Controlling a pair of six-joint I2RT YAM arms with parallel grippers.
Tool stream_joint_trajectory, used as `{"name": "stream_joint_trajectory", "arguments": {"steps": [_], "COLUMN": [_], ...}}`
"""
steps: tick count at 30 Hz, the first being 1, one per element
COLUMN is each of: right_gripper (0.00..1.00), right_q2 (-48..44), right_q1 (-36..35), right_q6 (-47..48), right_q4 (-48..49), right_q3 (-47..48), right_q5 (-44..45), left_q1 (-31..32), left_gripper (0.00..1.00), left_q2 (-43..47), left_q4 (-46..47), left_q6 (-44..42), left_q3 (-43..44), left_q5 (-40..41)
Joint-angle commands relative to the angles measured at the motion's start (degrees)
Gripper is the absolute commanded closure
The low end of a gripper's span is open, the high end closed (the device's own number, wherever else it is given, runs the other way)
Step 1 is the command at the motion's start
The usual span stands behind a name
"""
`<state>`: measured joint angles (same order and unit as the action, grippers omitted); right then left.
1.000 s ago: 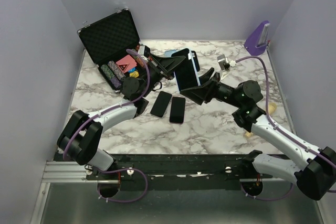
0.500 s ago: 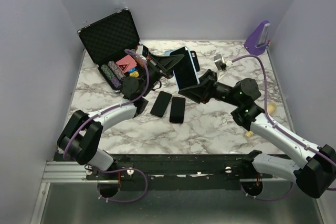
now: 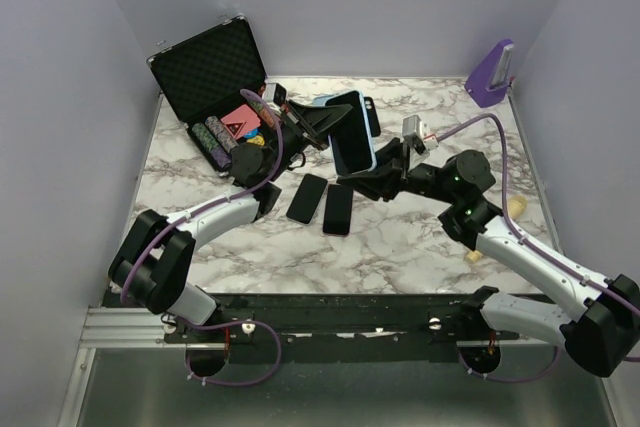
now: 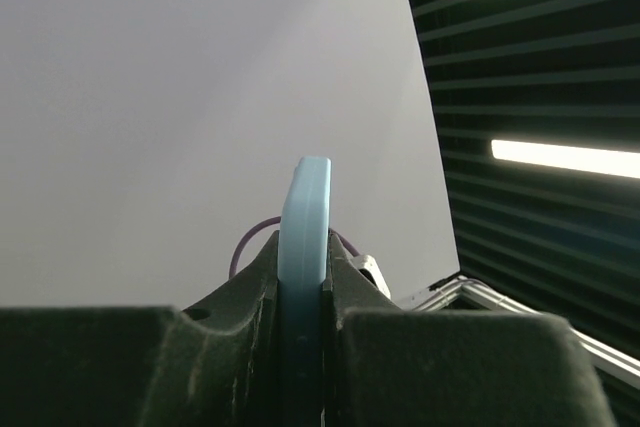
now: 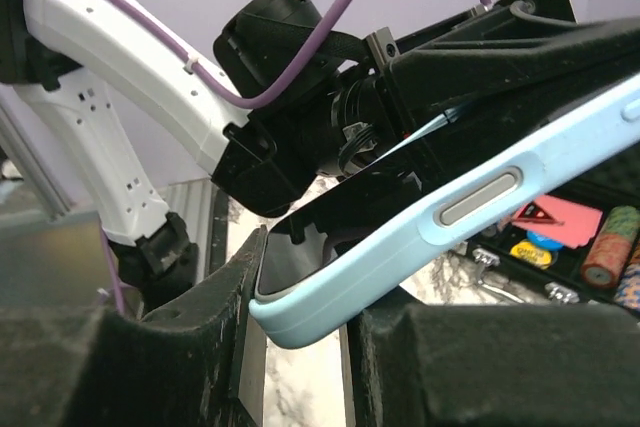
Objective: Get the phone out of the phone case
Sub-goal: Remove the phone case from the phone.
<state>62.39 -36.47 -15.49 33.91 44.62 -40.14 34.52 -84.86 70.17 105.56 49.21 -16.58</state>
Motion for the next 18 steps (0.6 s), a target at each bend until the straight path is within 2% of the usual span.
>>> {"name": "stream_joint_trajectory", "arguments": {"steps": [1, 6, 9, 11, 15, 17, 18], "right_gripper": [0.99, 0.99, 0.99, 0.99, 1.00, 0.99, 0.91], "right_q2": [3.53, 4.32, 5.89, 6.51, 6.61, 5.90, 5.81], "right_q1": [1.22, 1.31, 1.22, 1.49, 4.12, 4.21, 4.21], "right_q6": [17.05, 19.18, 15.67, 8.05, -8.03, -12.53, -14.38], "right_q4": [-5.96, -5.00, -4.38, -3.42, -0.34, -3.22, -6.80], "right_q3": [-1.38, -1.29, 0.11, 0.12, -3.04, -3.49, -2.53], "right_q5": [6.74, 9.90, 11.31, 14.98, 12.90, 11.49, 11.57], "left_q1": [1.78, 1.86, 1.86, 1.86, 1.78, 1.69, 1.60], "left_gripper": [1.00, 1.00, 1.00, 1.00, 1.00, 1.00, 1.00], "left_q2": [4.35, 3.56, 3.65, 3.91, 2.51, 2.77, 2.86], "left_q4": [4.44, 6.64, 7.79, 8.31, 12.44, 10.44, 8.77], "left_q6": [20.91, 22.58, 22.15, 21.62, 21.45, 19.00, 17.33], "left_q3": [4.05, 5.80, 5.46, 4.76, 6.51, 6.60, 7.03], "left_q5": [-7.76, -12.41, -13.66, -13.57, -15.32, -16.81, -17.86]}}
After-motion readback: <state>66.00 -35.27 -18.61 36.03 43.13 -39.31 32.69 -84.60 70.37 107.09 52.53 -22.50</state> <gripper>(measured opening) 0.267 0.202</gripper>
